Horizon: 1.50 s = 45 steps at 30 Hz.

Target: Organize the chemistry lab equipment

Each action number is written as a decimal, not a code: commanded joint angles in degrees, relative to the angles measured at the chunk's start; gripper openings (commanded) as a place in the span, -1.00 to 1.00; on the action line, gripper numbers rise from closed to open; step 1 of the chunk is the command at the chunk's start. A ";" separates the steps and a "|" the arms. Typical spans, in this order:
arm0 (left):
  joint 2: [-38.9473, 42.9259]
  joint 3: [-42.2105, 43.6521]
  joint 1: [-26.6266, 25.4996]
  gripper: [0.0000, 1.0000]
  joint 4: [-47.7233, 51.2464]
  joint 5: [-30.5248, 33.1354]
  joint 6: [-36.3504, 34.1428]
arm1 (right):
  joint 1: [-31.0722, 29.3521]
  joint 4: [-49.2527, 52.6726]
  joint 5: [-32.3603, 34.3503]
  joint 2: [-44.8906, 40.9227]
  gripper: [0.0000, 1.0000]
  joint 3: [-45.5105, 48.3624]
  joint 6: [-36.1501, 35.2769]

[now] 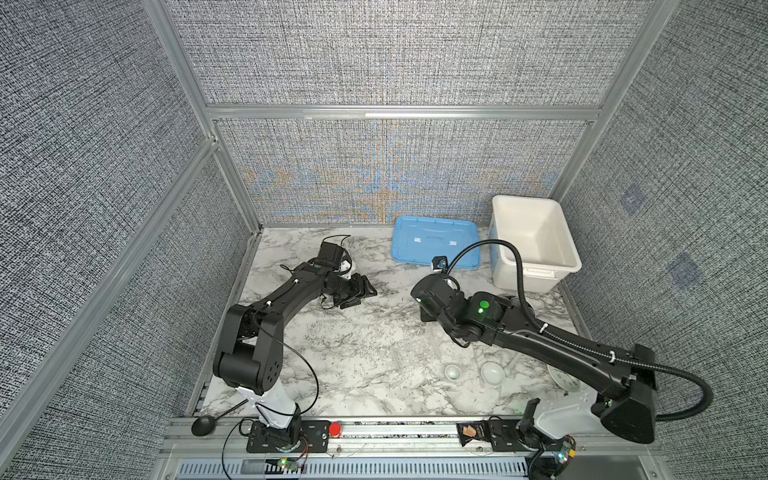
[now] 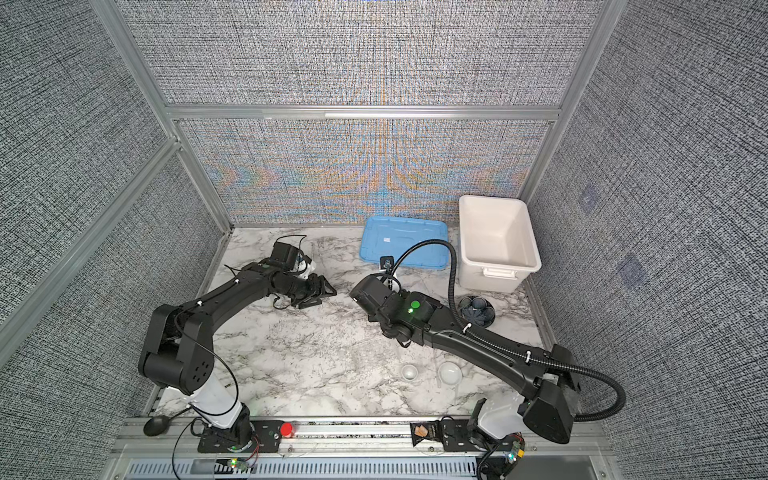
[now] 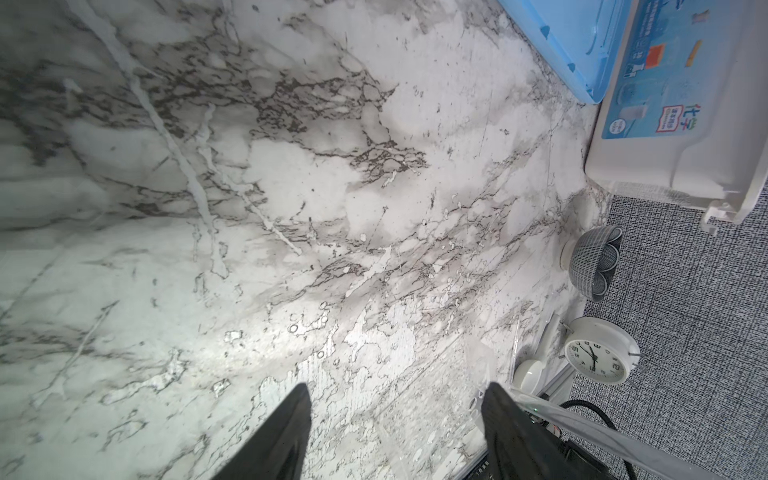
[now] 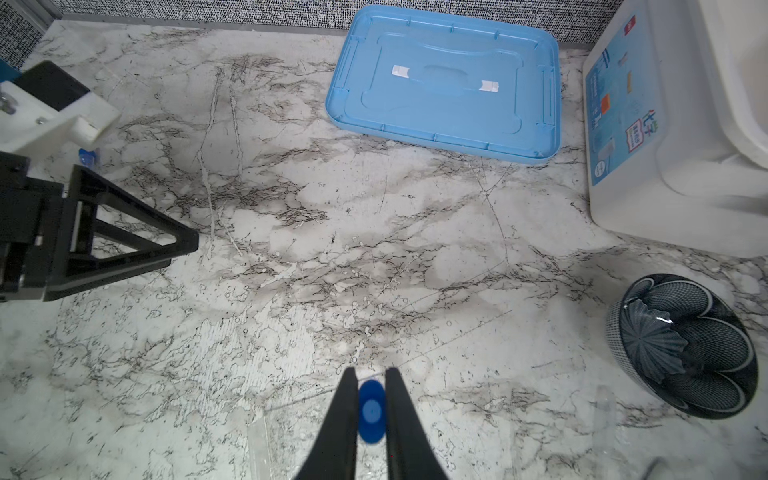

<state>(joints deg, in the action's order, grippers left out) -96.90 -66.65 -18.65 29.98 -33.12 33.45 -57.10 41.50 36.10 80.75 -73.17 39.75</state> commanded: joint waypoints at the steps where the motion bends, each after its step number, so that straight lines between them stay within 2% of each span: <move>1: 0.57 0.60 -0.15 0.34 -0.74 0.17 0.28 | -0.62 -1.85 1.53 -0.26 -0.69 1.92 -0.69; 11: 0.44 0.06 -0.19 0.34 0.45 0.69 -0.97 | -0.56 -10.80 1.02 -2.16 -0.69 6.85 -5.16; 20: -0.37 -0.75 -0.20 0.34 1.26 0.56 -1.84 | -0.81 -14.31 0.00 -0.77 -0.68 8.07 -5.54; 33: 0.45 -0.60 -0.22 0.35 4.64 1.56 -4.53 | -1.31 -20.65 -1.09 -5.79 -0.67 15.77 -7.40; 38: 0.92 0.01 -0.21 0.36 4.88 2.11 -4.11 | -1.36 -20.65 -3.65 -6.83 -0.59 18.45 -5.76; 45: 1.53 0.91 -0.21 0.44 3.53 2.54 -2.54 | -1.44 -17.69 -2.70 -6.13 -0.40 16.83 -4.76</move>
<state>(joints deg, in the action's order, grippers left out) -95.98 -65.89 -18.87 34.41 -31.05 30.06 -58.52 22.52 32.58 74.56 -55.70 33.95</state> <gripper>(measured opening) 0.717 0.302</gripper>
